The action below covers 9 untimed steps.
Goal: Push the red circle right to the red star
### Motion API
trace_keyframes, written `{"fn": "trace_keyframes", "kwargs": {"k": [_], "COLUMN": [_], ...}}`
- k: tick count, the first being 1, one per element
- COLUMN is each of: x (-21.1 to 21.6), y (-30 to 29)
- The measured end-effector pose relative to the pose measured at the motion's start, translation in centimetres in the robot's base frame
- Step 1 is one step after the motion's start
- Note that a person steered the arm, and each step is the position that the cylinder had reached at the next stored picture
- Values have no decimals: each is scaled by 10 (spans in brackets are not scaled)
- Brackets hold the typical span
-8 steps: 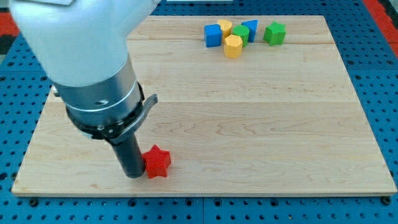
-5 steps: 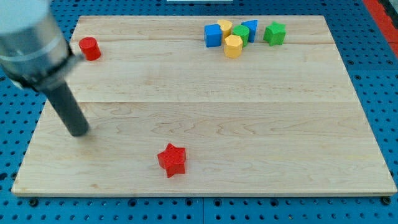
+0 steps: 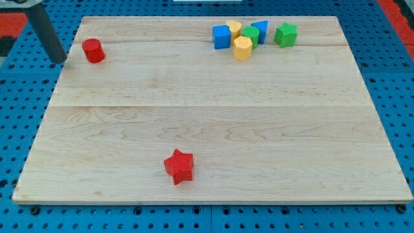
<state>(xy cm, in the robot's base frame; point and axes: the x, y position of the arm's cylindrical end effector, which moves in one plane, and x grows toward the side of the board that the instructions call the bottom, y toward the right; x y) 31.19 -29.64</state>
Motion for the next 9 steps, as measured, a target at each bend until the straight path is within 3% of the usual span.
{"fn": "trace_keyframes", "kwargs": {"k": [1,2,3,5,6,7,8,9], "x": [-18,-8,18,-44,64,112,97,113], "y": [7,51,149,155,203,236,240,284]}}
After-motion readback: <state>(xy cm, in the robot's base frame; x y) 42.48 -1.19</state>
